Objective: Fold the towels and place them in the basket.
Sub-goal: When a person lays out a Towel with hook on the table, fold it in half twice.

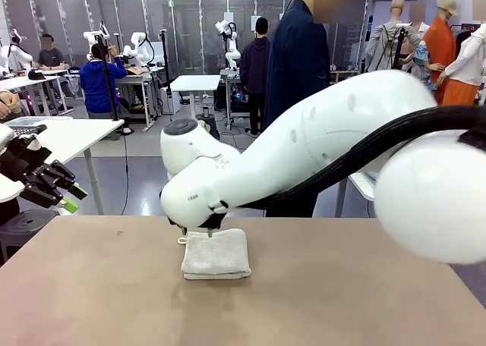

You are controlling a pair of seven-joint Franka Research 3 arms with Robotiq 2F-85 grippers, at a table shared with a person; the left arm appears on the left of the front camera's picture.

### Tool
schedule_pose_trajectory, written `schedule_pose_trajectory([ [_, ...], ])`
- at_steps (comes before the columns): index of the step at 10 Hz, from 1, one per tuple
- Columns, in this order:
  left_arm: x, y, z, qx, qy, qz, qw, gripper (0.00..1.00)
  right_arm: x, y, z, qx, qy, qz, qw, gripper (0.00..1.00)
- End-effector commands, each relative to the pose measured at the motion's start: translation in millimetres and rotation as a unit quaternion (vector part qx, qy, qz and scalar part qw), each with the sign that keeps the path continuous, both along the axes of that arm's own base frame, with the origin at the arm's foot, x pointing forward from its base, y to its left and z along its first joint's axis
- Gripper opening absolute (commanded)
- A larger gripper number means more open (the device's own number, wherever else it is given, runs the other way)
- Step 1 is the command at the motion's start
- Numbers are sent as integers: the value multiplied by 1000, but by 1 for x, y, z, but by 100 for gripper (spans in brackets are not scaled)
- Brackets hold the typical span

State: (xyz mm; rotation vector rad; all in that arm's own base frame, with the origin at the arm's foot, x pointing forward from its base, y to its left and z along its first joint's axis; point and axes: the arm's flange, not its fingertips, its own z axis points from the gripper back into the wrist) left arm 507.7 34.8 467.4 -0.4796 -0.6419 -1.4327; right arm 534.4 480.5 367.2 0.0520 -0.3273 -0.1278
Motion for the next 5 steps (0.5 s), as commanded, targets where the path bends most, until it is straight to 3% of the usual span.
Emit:
schedule_pose_trajectory([
  [1,-1,0,2,1,-3,0,1000,60,-16,-54,25,35,19,14,999,100],
  [5,-1,0,2,1,-3,0,1000,60,-1,-162,32,113,90,60,988,100],
])
